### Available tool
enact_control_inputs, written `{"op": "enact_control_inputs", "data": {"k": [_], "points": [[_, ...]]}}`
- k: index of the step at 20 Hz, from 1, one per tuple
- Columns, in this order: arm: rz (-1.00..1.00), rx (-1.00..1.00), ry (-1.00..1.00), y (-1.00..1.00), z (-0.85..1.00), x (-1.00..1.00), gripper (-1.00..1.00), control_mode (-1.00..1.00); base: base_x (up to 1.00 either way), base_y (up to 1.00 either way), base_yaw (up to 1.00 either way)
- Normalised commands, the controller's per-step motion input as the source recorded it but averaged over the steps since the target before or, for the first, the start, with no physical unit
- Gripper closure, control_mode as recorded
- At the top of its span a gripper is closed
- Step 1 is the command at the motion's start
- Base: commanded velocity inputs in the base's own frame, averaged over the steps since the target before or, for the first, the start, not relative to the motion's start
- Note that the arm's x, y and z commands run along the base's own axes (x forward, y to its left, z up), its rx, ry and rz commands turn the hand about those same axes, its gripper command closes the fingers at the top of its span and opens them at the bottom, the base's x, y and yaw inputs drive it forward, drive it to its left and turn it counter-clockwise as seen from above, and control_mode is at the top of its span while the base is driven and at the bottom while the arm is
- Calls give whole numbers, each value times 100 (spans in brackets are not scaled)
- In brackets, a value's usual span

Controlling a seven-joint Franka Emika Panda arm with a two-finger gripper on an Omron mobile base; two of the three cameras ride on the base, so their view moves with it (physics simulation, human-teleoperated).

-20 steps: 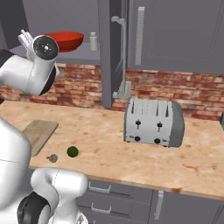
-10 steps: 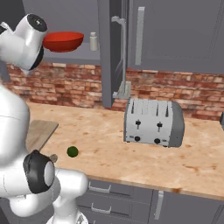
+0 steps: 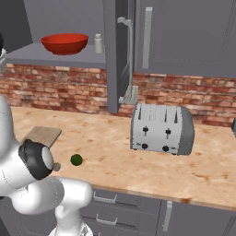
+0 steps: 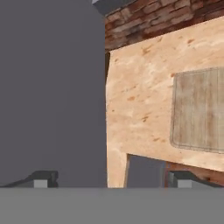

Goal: Open the cabinet. Place the bowl and condiment on the counter. Then place the lime and garlic on the cutting board.

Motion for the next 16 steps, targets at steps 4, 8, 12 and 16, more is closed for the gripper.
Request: {"op": "enact_control_inputs", "data": {"k": [4, 8, 12, 16], "points": [[-8, -14, -10, 46, -1, -1, -100, -100, 0, 0, 0], [-10, 1, -11, -60, 0, -10, -100, -100, 0, 0, 0], [-3, 8, -11, -100, -15, -10, -100, -100, 0, 0, 0], [-2, 8, -9, -100, -21, 8, -100, -100, 0, 0, 0]]}}
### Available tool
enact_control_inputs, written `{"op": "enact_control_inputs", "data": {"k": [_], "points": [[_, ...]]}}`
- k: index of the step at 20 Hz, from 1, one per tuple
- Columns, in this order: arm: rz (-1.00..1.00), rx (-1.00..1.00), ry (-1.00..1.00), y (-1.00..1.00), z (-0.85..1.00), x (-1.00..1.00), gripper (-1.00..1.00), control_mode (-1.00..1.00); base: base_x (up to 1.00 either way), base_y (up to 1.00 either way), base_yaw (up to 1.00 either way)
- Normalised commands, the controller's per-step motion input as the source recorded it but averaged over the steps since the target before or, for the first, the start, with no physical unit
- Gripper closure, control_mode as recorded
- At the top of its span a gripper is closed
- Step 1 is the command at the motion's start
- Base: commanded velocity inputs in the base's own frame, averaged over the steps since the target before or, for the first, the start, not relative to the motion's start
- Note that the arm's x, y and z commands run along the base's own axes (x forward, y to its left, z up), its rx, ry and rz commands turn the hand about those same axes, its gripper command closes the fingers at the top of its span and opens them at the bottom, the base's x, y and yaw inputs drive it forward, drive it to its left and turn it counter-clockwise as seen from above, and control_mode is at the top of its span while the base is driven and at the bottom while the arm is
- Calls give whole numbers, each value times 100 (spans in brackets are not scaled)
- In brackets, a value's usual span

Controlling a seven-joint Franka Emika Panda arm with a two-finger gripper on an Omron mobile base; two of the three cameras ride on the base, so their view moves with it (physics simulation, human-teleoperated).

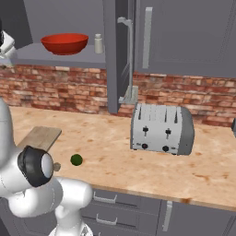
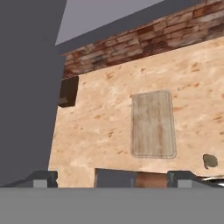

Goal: Open the cabinet. Place the bowl and condiment on the counter. Then place the lime and garlic on the cutting board.

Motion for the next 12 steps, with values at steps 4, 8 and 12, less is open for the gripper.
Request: {"op": "enact_control_inputs", "data": {"k": [4, 8, 12], "points": [[-5, 3, -7, -100, -2, 36, -100, -100, 0, 0, 0], [-4, 0, -6, -95, 13, 38, -100, -100, 0, 0, 0], [-5, 0, -4, -70, 43, 57, -100, -100, 0, 0, 0]]}}
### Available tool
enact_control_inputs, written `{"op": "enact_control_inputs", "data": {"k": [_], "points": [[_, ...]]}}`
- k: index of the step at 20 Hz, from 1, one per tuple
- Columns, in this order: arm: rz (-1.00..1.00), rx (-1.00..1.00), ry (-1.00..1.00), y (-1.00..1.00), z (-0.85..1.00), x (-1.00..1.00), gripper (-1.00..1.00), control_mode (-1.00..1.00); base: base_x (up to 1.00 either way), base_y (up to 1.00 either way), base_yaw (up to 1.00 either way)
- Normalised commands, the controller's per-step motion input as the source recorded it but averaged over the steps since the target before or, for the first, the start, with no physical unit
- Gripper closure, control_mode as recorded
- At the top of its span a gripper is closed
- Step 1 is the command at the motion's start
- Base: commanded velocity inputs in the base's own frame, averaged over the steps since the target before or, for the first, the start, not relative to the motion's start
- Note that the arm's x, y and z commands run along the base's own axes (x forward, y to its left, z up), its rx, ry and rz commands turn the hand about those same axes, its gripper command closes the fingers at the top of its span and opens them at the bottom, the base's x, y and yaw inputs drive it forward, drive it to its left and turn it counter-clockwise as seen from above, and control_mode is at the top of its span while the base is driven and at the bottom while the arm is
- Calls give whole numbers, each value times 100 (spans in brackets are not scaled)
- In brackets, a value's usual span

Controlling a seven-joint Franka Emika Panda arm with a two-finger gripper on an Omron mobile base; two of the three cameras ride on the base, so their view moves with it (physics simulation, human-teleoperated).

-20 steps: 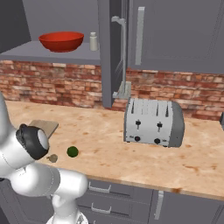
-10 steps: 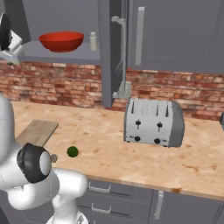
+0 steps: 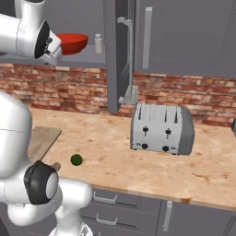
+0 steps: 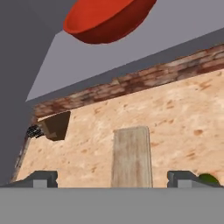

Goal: Open the cabinet. Place the bowl and condiment on the counter. Then place the lime and garlic on the cutting board.

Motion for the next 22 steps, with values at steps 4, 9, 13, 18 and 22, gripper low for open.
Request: {"op": "enact_control_inputs", "data": {"k": [4, 9, 13, 18, 22], "points": [[1, -7, -6, -27, 3, 70, -100, -100, 0, 0, 0], [0, -9, 0, -1, 7, 84, -100, -100, 0, 0, 0], [-7, 0, 0, 0, 8, 59, -100, -100, 0, 0, 0], [-10, 0, -1, 0, -5, 52, -100, -100, 0, 0, 0], [-12, 0, -5, 0, -16, 60, -100, -100, 0, 0, 0]]}}
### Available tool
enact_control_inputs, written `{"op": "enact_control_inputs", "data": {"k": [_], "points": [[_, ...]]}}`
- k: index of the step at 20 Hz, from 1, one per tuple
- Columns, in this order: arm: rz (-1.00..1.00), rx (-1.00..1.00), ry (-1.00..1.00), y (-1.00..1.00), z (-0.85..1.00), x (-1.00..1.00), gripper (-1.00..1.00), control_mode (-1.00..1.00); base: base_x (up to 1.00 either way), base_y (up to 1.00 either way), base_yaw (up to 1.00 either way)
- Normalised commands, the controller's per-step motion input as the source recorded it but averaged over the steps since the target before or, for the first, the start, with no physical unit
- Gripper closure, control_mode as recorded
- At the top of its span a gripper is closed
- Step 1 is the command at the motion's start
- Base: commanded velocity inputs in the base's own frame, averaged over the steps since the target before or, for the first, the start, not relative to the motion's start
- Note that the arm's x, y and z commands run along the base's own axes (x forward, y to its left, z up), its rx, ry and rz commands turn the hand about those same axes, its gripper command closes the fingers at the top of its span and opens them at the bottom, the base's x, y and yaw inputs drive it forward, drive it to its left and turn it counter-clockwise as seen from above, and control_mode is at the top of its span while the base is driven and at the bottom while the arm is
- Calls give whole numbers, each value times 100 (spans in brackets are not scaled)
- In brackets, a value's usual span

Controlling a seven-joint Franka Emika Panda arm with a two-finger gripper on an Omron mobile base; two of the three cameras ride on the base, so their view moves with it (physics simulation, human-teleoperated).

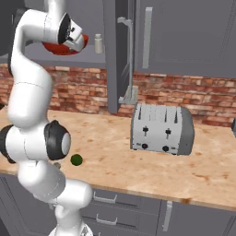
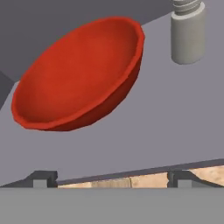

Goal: Open the cabinet. Place the bowl and condiment on the counter. Then place the lime and garlic on the cutting board.

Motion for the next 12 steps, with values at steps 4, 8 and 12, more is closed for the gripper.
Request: {"op": "enact_control_inputs", "data": {"k": [4, 8, 12], "points": [[-10, 0, -6, 0, -9, 59, -100, -100, 0, 0, 0], [-8, 1, 0, 0, -3, 55, -100, -100, 0, 0, 0], [-7, 0, -1, 6, -10, 57, -100, -100, 0, 0, 0]]}}
